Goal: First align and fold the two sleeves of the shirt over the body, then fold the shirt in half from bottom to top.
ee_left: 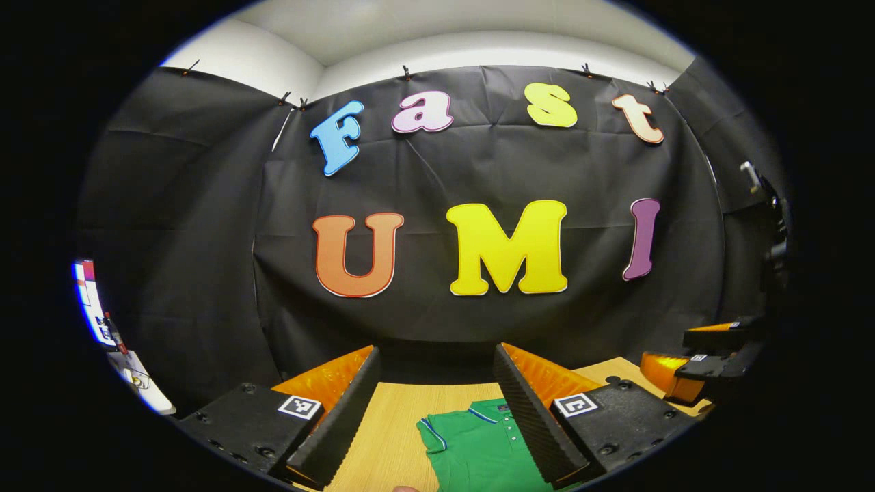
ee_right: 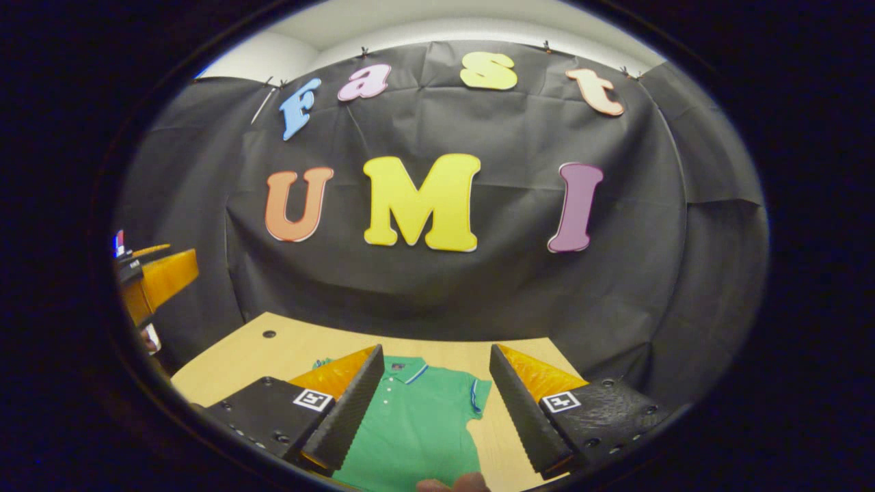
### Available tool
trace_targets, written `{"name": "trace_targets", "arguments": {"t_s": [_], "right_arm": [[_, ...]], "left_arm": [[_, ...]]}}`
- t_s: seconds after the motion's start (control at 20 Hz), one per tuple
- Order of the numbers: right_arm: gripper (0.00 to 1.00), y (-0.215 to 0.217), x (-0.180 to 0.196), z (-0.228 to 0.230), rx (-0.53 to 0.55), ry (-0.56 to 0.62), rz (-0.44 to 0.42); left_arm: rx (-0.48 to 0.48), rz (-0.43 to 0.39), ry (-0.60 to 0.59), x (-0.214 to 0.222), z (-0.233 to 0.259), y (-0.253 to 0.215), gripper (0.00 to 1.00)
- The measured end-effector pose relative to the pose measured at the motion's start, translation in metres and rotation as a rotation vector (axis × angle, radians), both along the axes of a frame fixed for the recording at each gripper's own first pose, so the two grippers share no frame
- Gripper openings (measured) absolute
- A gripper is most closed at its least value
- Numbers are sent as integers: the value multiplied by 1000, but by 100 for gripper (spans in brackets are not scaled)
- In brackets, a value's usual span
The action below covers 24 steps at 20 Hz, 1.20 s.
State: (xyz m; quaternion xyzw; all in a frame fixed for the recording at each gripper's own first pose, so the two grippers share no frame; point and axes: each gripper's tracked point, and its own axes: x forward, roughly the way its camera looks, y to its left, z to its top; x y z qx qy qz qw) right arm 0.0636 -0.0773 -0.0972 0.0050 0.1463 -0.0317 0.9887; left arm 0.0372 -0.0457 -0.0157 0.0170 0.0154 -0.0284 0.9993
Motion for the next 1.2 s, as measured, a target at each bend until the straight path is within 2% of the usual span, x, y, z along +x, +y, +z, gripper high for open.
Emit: {"name": "trace_targets", "arguments": {"t_s": [0.2,0.6,0.95,1.15,1.2], "right_arm": [[95,-30,24,-59,-34,118,-7],[95,-68,78,-180,-28,385,55],[95,-102,134,-273,-19,523,48],[96,-106,146,-313,-24,599,79],[92,-106,146,-318,-24,615,90]], "left_arm": [[5,9,11,8,-3,-6,100],[-9,40,41,30,-10,-16,100],[3,56,90,48,-24,-28,100],[11,72,121,54,-32,-30,100],[16,76,123,56,-32,-30,100]]}}
